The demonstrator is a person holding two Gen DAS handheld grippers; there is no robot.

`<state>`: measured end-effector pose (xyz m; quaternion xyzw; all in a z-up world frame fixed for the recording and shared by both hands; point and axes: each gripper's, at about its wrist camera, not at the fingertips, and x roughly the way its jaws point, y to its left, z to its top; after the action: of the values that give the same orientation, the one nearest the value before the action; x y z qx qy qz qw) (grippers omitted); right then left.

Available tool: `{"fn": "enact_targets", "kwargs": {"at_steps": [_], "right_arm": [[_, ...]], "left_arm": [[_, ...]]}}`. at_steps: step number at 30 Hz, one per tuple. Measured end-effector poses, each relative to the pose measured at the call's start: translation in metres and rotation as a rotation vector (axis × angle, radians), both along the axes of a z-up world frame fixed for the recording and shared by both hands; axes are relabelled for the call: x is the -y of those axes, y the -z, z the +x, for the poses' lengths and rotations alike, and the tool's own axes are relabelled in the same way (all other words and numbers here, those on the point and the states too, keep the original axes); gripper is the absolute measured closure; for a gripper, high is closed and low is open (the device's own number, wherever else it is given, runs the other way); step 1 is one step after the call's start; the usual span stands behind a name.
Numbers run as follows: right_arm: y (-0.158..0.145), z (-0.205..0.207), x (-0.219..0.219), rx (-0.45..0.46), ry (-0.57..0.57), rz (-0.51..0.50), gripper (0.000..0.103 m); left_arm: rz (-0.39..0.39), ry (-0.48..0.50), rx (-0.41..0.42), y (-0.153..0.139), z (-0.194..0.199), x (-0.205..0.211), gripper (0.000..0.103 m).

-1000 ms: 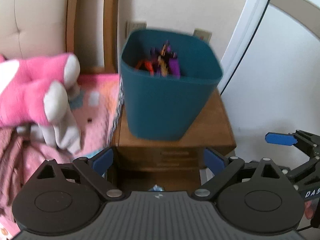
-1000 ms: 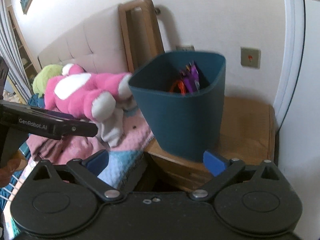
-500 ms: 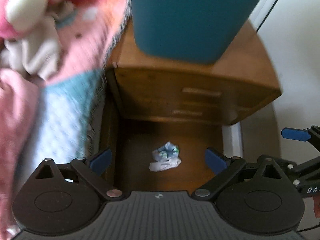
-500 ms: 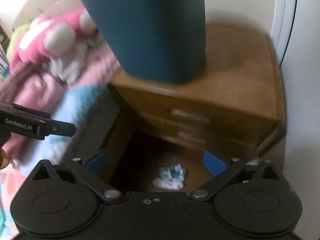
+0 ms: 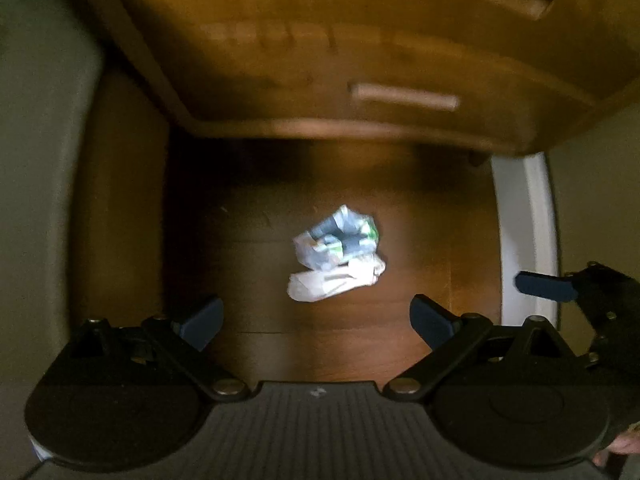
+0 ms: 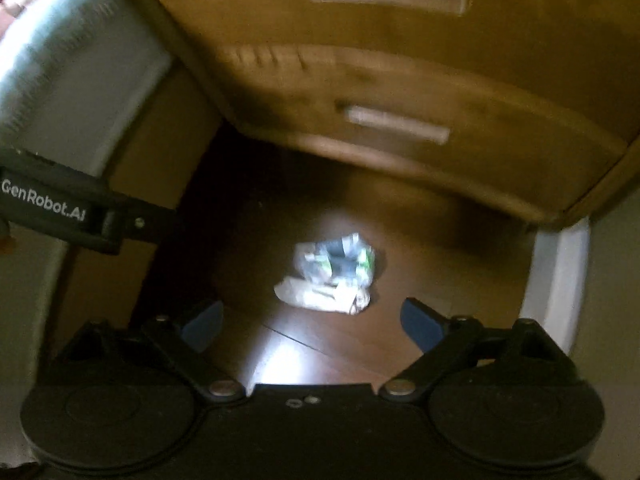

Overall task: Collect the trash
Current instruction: 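Withdraw both tools from the wastebasket and lower them to the white-green packet, then grasp the white-green packet with the left tool while the right tool grasps the white wrapper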

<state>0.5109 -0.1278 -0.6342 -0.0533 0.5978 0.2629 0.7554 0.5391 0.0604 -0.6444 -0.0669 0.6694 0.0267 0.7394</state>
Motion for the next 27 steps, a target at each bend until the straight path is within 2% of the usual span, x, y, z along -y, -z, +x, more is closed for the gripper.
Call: {"fn": "enact_targets", "kwargs": {"at_steps": [7, 9, 12, 15, 20, 26, 27], "right_arm": [[0.118, 0.014, -0.003, -0.077, 0.072, -0.021, 0.019], [0.147, 0.019, -0.004, -0.094, 0.081, -0.028, 0.021], [0.181, 0.027, -0.004, -0.098, 0.093, -0.031, 0.022], [0.208, 0.032, -0.006, -0.11, 0.101, -0.031, 0.022], [0.24, 0.032, -0.017, -0.116, 0.089, -0.044, 0.027], [0.252, 0.029, -0.029, -0.106, 0.098, -0.037, 0.032], [0.253, 0.029, -0.031, -0.109, 0.101, -0.035, 0.033]], "left_arm": [[0.003, 0.1, -0.061, 0.11, 0.031, 0.014, 0.003], [0.02, 0.166, -0.066, 0.14, 0.042, 0.019, 0.003], [0.045, 0.267, -0.089, 0.183, 0.054, 0.027, 0.003], [0.057, 0.323, -0.104, 0.214, 0.062, 0.031, 0.003], [0.026, 0.344, -0.131, 0.248, 0.072, 0.034, 0.003], [0.025, 0.304, -0.14, 0.264, 0.082, 0.032, 0.004], [0.022, 0.299, -0.139, 0.266, 0.083, 0.032, 0.007]]}}
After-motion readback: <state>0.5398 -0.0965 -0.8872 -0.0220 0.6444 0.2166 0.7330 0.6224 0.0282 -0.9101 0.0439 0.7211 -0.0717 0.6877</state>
